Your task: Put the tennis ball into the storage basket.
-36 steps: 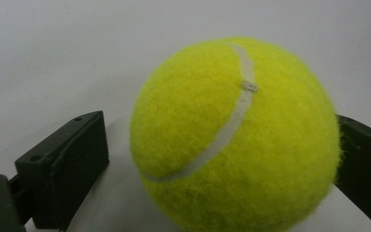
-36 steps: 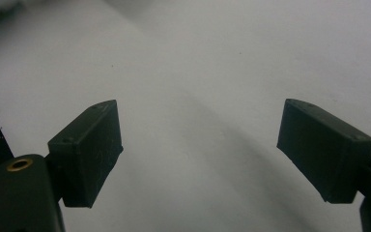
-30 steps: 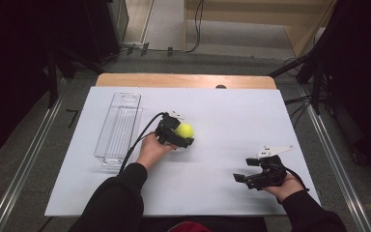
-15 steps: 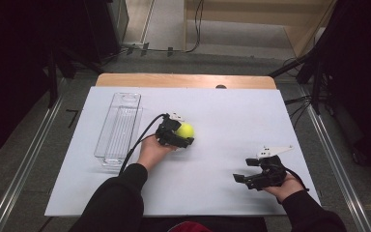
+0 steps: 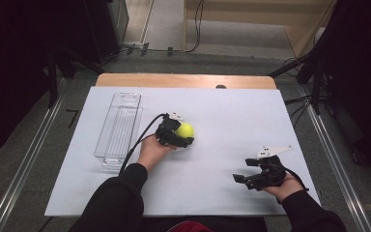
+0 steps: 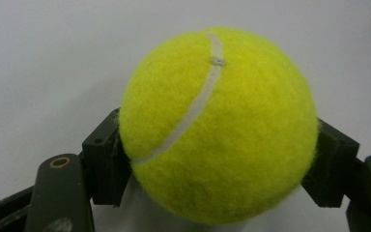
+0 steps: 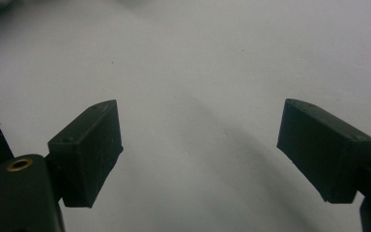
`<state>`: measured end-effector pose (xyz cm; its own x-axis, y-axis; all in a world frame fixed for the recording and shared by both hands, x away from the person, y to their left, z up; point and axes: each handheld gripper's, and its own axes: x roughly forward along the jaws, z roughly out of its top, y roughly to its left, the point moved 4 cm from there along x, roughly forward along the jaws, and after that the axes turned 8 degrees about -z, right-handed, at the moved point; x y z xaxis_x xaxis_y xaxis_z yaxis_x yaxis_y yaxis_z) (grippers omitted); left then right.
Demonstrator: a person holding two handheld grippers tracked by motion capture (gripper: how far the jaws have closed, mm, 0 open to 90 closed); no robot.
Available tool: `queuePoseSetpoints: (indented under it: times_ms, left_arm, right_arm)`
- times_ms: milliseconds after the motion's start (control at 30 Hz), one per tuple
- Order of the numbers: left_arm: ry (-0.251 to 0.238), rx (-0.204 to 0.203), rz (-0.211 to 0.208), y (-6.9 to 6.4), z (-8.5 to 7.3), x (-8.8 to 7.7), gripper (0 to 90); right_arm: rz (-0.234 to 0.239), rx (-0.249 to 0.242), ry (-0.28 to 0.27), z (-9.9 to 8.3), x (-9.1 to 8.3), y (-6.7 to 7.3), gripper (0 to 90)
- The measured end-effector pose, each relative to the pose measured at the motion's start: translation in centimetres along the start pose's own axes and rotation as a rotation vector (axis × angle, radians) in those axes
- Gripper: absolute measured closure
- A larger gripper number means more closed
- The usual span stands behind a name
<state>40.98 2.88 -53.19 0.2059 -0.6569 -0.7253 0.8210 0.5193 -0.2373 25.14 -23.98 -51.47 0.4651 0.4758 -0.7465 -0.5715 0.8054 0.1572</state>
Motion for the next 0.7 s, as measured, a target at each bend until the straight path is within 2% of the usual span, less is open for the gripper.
queuePoseSetpoints:
  times_ms: [200, 367, 700]
  left_arm:
    - [0.003, -0.007, -0.008, 0.1, 0.0, -0.1, 26.0]
    - [0.001, -0.042, -0.023, 0.1, 0.1, -0.2, 26.1]
    - [-0.015, -0.057, -0.019, 0.2, 0.6, -1.2, 26.1]
  right_arm:
    - [0.000, 0.001, -0.003, 0.0, 0.0, 0.0, 13.9]
    - [0.001, -0.004, -0.005, 0.0, 0.0, 0.0, 13.9]
    - [0.001, -0.005, -0.004, 0.0, 0.0, 0.0, 13.9]
